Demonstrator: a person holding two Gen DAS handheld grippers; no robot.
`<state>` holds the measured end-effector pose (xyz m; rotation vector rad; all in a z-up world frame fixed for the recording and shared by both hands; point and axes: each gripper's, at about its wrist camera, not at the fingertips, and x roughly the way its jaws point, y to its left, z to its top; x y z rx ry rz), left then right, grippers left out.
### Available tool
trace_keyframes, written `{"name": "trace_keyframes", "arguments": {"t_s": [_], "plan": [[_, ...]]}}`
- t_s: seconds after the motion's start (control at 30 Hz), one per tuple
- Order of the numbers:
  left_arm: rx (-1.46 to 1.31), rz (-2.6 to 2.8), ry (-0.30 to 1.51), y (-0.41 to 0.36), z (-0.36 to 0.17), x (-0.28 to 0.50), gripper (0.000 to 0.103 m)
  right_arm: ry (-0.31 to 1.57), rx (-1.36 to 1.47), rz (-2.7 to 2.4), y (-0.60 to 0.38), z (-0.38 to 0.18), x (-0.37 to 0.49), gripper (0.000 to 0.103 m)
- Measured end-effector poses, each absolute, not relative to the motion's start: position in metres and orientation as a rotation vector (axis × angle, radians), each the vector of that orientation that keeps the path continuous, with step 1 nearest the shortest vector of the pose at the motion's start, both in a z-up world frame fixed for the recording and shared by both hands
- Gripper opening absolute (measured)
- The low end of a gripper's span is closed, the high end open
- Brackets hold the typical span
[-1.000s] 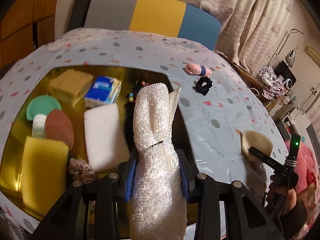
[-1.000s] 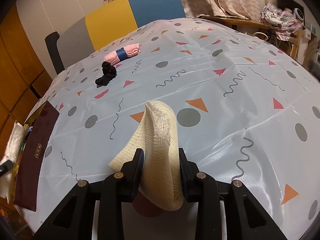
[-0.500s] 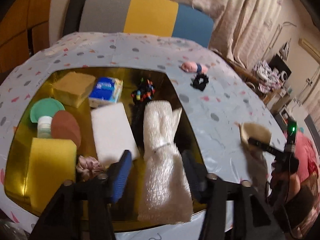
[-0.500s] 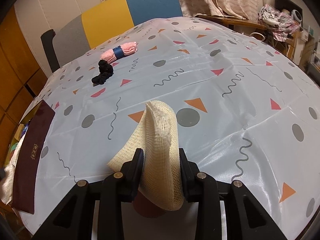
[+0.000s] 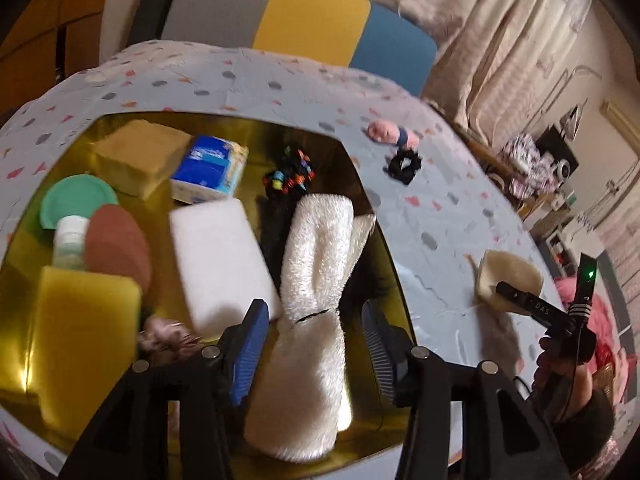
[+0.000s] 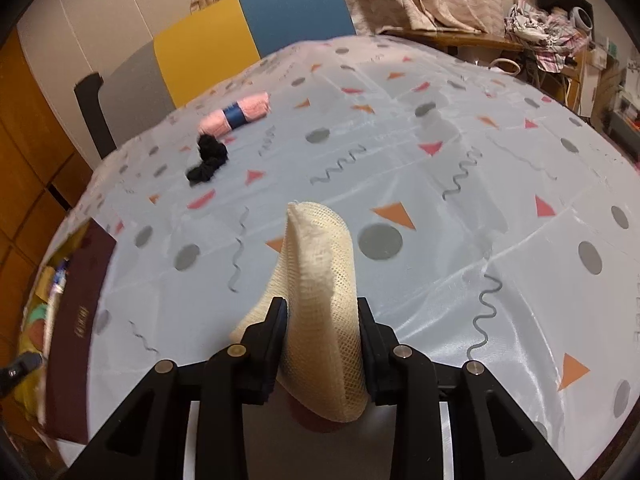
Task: Organize rigid objects
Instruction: 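Carry the white towel into the gold tray with the left tool and release, then carry the beige mesh cloth into the gold tray with the right tool and release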
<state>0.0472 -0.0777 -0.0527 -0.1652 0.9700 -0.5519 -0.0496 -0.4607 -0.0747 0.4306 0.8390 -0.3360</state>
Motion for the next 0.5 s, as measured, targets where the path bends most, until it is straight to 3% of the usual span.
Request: {"name": "trace_keyframes", "arguments": {"t_s": [0.27,0.5], "plan": [[-0.244,-0.491,0.862,-0.023,-0.033,0.033,0.05,0.763,0.44,-0.139,-0.403,-0.025,-0.038,0.033],[-0.242,-0.411,0.811,0.008,-0.026,0.021,0.05,0.807,0.465,0.168,-0.307,-0.011,-0.003,0.034]]}}
